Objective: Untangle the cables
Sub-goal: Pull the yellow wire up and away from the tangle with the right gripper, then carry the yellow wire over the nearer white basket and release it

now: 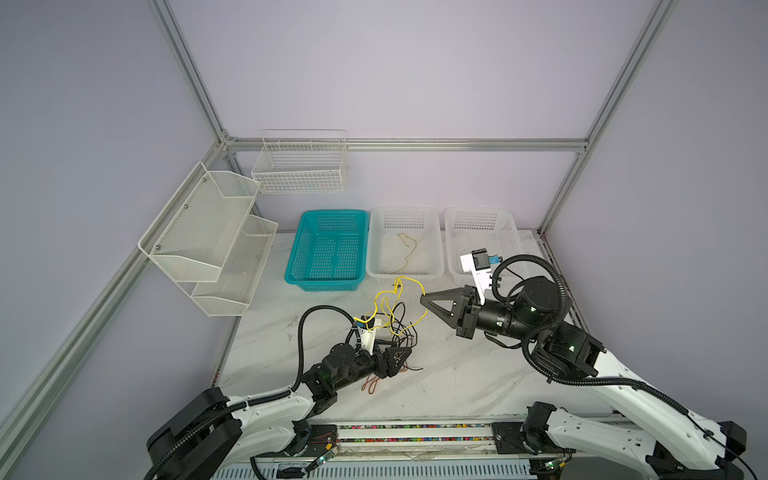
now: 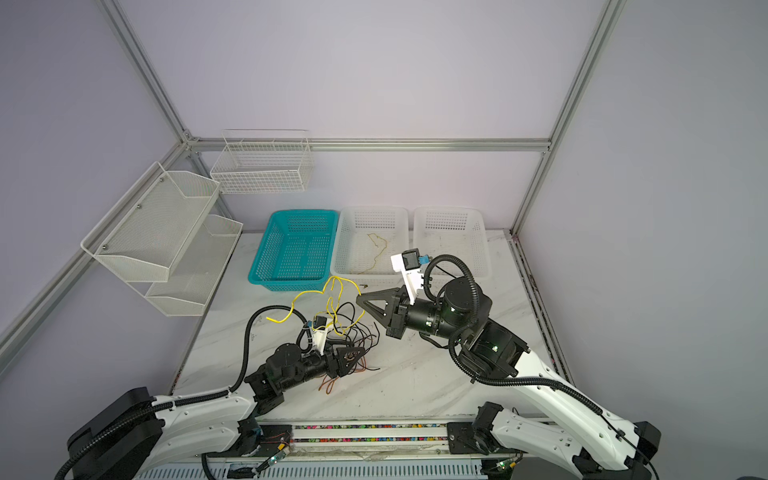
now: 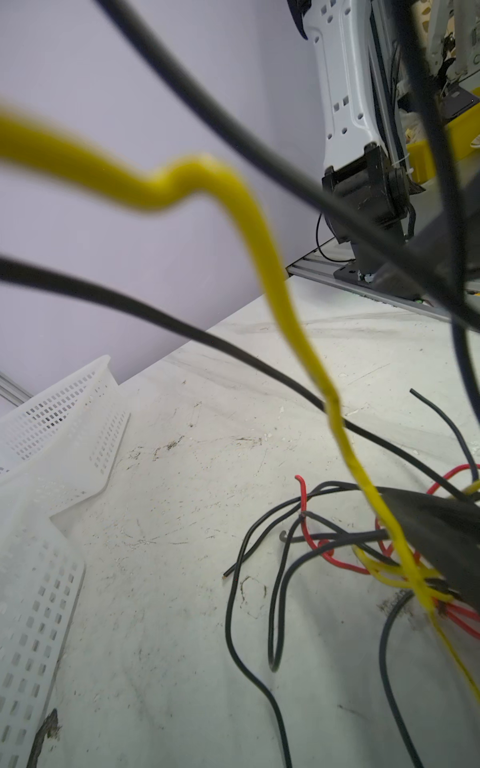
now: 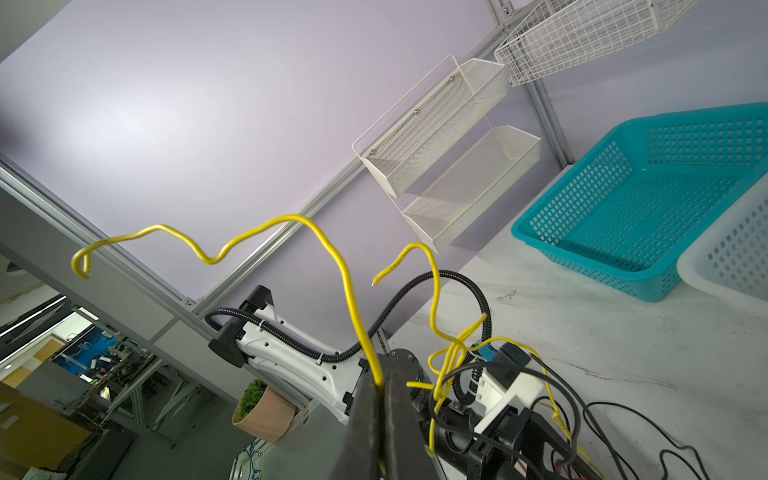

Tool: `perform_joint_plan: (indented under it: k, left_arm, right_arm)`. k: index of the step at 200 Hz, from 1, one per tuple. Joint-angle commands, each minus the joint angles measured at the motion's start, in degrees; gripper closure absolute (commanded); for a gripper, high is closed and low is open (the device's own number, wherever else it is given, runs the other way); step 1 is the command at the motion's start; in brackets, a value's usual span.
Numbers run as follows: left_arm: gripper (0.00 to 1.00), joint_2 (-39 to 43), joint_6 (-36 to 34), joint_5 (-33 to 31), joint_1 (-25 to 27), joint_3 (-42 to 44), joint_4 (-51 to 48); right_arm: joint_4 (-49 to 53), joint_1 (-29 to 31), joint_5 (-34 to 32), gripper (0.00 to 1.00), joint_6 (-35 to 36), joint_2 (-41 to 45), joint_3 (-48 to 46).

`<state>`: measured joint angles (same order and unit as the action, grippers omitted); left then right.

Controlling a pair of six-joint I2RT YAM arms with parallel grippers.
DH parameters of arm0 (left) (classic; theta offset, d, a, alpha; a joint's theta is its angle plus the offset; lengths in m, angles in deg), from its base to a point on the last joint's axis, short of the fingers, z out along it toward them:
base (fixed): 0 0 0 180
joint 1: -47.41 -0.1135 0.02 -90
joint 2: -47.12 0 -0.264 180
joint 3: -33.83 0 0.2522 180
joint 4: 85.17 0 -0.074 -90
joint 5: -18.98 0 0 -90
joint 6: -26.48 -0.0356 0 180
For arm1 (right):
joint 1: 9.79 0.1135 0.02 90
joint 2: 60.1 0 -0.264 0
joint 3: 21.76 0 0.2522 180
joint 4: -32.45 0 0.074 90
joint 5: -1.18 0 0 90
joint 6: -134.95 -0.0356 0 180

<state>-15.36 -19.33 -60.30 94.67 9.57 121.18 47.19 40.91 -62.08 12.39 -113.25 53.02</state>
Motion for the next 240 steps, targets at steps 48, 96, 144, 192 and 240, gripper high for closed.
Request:
perform_joint_plan:
  k: [48, 96, 144, 192, 240]
  left_arm:
    - [0.77, -4.95, -1.11, 1.16, -0.24, 0.53, 4.67]
    - [1.00, -4.23, -1.80, -2.42, -0.31, 0.86, -1.90]
    - [1.00, -0.04, -1.12, -11.55, -0.46, 0.50, -15.56]
    - [1.00, 3.21, -0.71, -17.31, -0.85, 0.94, -22.32]
    - [1.00, 3.36, 2.85, -21.12, -4.11, 1.01, -27.23]
  right_arm:
    - [-0.09, 0.28, -2.12, 1.00, -1.40, 3.28, 4.01]
    - [12.76, 0.26, -14.60, 1.00, 3.46, 5.11, 12.34]
    - [23.36, 0.24, -26.00, 1.00, 6.38, 5.35, 21.15]
    - [36.56, 0.27, -38.37, 1.00, 9.48, 2.42, 33.48]
    - [45.67, 0.28, -54.55, 1.00, 10.85, 0.01, 37.23]
